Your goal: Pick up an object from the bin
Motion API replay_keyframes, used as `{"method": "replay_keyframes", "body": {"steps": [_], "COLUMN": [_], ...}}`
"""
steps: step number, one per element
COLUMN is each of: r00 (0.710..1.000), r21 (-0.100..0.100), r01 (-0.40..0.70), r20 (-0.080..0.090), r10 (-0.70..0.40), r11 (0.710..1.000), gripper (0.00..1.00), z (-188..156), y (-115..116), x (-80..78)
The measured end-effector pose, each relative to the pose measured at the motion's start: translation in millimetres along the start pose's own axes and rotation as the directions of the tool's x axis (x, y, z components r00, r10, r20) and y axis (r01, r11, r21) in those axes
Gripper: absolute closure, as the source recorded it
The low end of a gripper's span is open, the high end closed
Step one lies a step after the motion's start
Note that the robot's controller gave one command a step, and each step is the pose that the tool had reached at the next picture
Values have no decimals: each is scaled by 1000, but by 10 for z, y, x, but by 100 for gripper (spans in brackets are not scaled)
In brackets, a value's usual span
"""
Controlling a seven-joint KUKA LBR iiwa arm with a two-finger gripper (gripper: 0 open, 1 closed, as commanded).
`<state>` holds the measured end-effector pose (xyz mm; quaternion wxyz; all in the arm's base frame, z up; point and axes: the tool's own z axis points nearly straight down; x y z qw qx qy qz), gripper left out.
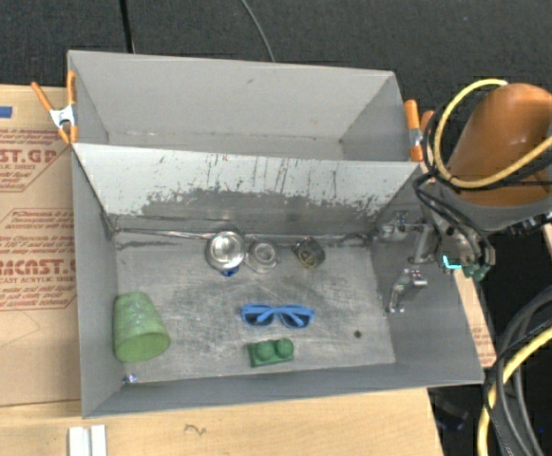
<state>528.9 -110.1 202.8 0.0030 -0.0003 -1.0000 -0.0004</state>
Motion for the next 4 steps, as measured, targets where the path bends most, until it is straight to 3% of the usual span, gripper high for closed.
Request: {"method": "replay_keyframes", "body": {"steps": [1, 2, 3, 4], "r00": [1000, 924, 925, 839], "r21": [-3, 3, 3, 11], "r01": [-1, 381, 380, 543], "r20": [-3, 7, 2, 12], "r10": [1, -381, -380, -544], "r11": [1000, 924, 925, 839], "gripper": [0, 0, 100, 100], "z": [561, 1299, 1281, -59], "y": [589, 1328, 1313, 498], "x": [391, 87, 93, -260]}}
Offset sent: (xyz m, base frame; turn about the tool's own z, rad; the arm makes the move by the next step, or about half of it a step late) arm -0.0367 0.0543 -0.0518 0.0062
